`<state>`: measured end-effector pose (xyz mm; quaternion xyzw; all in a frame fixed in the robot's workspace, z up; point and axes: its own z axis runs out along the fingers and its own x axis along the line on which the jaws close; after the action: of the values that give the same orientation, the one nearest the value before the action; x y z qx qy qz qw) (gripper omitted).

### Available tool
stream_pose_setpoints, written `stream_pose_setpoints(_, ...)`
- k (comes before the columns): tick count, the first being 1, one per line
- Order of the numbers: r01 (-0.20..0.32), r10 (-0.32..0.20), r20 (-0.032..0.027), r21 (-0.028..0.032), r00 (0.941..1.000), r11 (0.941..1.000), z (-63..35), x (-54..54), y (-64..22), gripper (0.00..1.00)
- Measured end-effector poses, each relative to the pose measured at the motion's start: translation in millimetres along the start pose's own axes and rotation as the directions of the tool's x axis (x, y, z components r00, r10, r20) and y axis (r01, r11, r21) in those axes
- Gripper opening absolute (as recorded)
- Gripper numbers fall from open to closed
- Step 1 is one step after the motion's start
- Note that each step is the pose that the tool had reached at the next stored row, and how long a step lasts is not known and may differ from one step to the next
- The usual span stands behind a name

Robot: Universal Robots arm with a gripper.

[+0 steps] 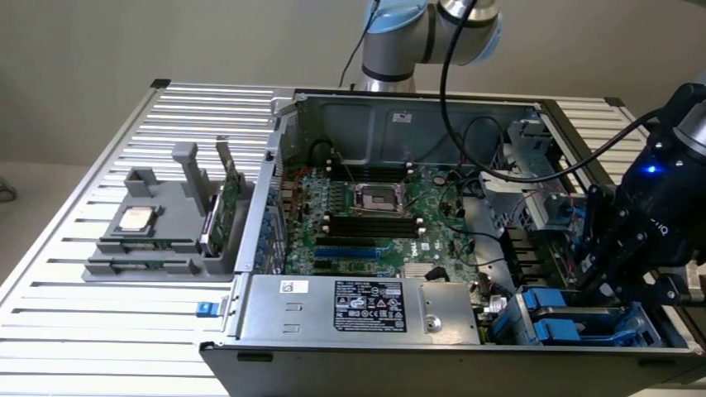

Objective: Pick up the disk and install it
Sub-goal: 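Insert the disk into the insertion slot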

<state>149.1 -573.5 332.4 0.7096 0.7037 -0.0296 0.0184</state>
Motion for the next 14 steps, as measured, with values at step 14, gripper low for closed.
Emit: stream_pose_setpoints(14,0.013,-0.013,0.0026,0.0111,0.9999,0.9999,0.0,0.1,2.0,0.17)
